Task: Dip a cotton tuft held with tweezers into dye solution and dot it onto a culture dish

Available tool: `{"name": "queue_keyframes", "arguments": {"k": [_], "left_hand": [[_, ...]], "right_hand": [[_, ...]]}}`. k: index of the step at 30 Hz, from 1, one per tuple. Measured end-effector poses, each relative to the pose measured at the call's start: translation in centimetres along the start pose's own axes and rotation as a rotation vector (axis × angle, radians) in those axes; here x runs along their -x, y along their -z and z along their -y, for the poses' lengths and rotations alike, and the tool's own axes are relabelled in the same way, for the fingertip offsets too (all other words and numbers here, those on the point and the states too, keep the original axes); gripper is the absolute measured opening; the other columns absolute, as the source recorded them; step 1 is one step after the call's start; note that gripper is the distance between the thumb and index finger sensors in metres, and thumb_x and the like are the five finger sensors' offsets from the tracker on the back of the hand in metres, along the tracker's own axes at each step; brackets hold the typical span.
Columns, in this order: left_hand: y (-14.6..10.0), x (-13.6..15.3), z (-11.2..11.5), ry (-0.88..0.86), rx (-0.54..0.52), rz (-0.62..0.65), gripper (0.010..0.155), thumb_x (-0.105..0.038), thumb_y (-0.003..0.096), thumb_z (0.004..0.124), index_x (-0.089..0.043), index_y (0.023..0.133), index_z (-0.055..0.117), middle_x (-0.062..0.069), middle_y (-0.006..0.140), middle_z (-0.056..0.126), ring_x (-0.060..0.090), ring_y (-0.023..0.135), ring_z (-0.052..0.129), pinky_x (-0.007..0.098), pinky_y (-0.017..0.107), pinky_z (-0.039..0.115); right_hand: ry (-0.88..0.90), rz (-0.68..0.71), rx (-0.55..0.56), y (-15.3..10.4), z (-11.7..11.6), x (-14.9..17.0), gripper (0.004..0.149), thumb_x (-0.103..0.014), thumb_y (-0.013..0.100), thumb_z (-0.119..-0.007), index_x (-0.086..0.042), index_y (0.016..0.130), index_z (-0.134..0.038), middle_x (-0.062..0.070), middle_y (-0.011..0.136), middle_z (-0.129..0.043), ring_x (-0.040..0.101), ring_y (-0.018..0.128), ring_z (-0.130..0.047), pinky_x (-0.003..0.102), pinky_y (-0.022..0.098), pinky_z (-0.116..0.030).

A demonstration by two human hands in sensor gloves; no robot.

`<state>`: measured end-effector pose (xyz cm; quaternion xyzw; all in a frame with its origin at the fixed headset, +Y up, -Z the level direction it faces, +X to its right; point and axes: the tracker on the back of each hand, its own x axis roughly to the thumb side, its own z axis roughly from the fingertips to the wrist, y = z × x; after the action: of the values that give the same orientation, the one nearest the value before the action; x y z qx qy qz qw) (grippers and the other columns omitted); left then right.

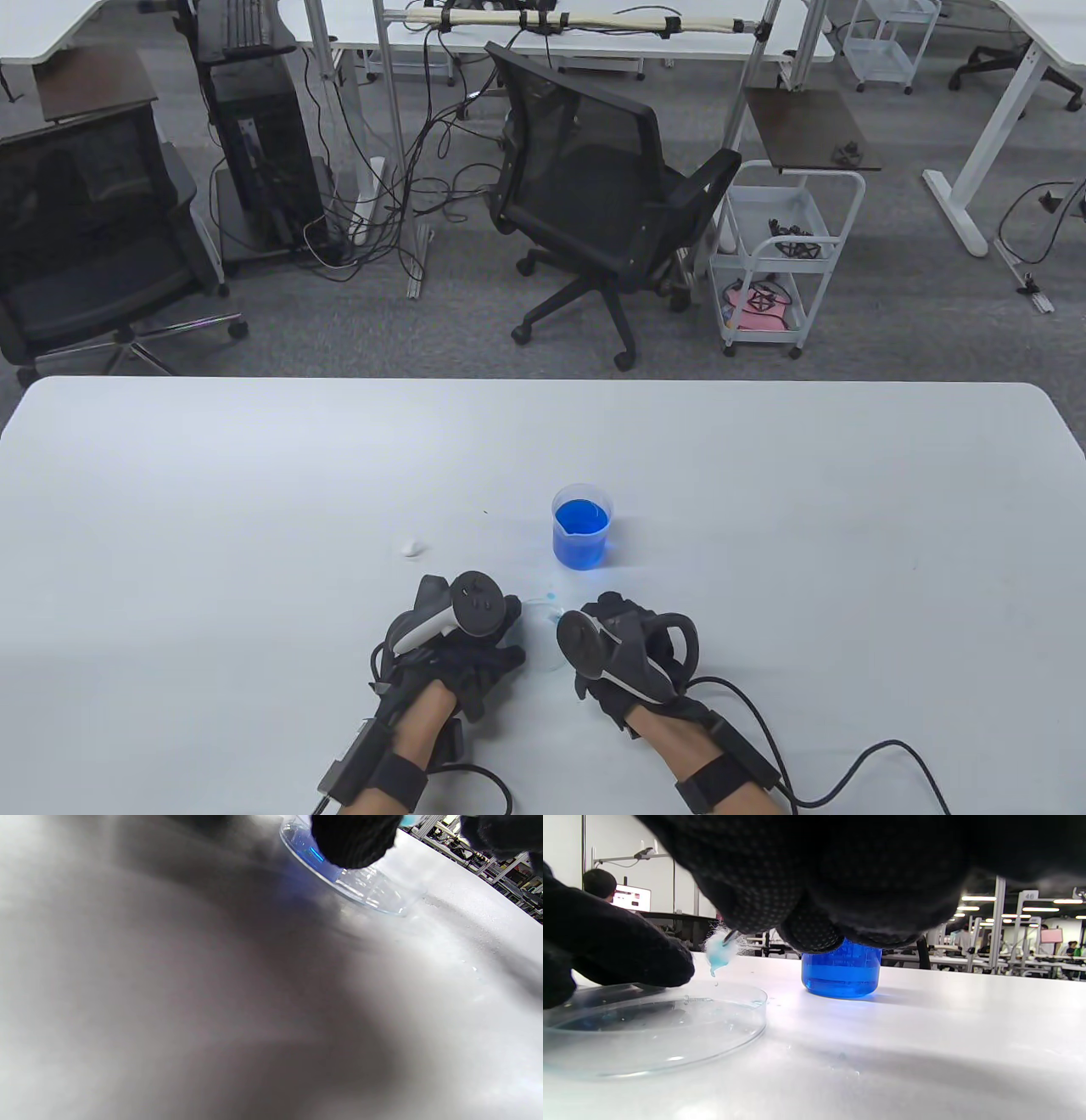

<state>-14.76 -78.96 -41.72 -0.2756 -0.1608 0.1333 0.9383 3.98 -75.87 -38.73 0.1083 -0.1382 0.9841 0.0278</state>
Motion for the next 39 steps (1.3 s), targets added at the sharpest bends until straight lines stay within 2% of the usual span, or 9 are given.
{"name": "queue_keyframes", "arguments": {"k": [4, 10, 20, 31, 35, 39], "left_hand": [[0.0, 0.0, 0.0, -0.001, 0.000, 0.001, 0.070, -0.045, 0.0618, 0.067, -0.026, 0.116, 0.028, 0.027, 0.122, 0.015, 0.057, 0.104, 0.015, 0.078, 0.065, 0.017], [0.0, 0.0, 0.1, -0.003, 0.001, 0.004, 0.070, -0.045, 0.0618, 0.067, -0.026, 0.116, 0.028, 0.027, 0.122, 0.015, 0.057, 0.104, 0.015, 0.078, 0.065, 0.017], [0.0, 0.0, 0.1, -0.006, 0.001, 0.007, 0.070, -0.045, 0.0618, 0.067, -0.026, 0.116, 0.027, 0.027, 0.122, 0.015, 0.057, 0.104, 0.015, 0.078, 0.065, 0.018], [0.0, 0.0, 0.1, -0.006, 0.001, 0.005, 0.070, -0.046, 0.0619, 0.067, -0.026, 0.116, 0.027, 0.027, 0.122, 0.015, 0.057, 0.104, 0.015, 0.078, 0.065, 0.017], [0.0, 0.0, 0.1, -0.005, 0.000, 0.004, 0.070, -0.046, 0.0619, 0.067, -0.026, 0.116, 0.027, 0.026, 0.122, 0.015, 0.057, 0.104, 0.015, 0.078, 0.065, 0.018], [0.0, 0.0, 0.1, -0.003, 0.000, 0.003, 0.070, -0.045, 0.0619, 0.066, -0.026, 0.116, 0.027, 0.027, 0.122, 0.015, 0.057, 0.104, 0.015, 0.078, 0.065, 0.018]], "right_hand": [[-0.042, 0.018, -0.032, 0.0, -1.2, -0.4, 0.040, -0.029, 0.025, -0.092, -0.002, 0.050, -0.107, 0.023, 0.051, -0.103, 0.016, 0.018, -0.099, 0.033, 0.008, -0.090], [-0.066, 0.029, -0.054, -0.2, -1.8, -0.7, 0.040, -0.029, 0.025, -0.092, -0.002, 0.050, -0.107, 0.023, 0.051, -0.104, 0.016, 0.019, -0.099, 0.033, 0.008, -0.090], [-0.003, -0.002, 0.041, 0.1, 0.8, -0.3, 0.040, -0.029, 0.025, -0.092, -0.002, 0.051, -0.107, 0.023, 0.051, -0.103, 0.016, 0.018, -0.099, 0.033, 0.007, -0.090], [-0.073, 0.050, -0.030, 0.0, -1.3, -1.6, 0.040, -0.029, 0.025, -0.092, -0.002, 0.051, -0.107, 0.023, 0.051, -0.103, 0.016, 0.018, -0.099, 0.033, 0.008, -0.091], [-0.079, 0.058, -0.033, -0.1, -1.5, -1.7, 0.040, -0.029, 0.025, -0.092, -0.002, 0.051, -0.107, 0.023, 0.051, -0.104, 0.016, 0.019, -0.099, 0.033, 0.008, -0.091], [-0.048, 0.051, 0.001, 0.0, -0.8, -1.7, 0.040, -0.029, 0.025, -0.092, -0.002, 0.051, -0.107, 0.023, 0.051, -0.103, 0.016, 0.018, -0.099, 0.033, 0.008, -0.091]]}}
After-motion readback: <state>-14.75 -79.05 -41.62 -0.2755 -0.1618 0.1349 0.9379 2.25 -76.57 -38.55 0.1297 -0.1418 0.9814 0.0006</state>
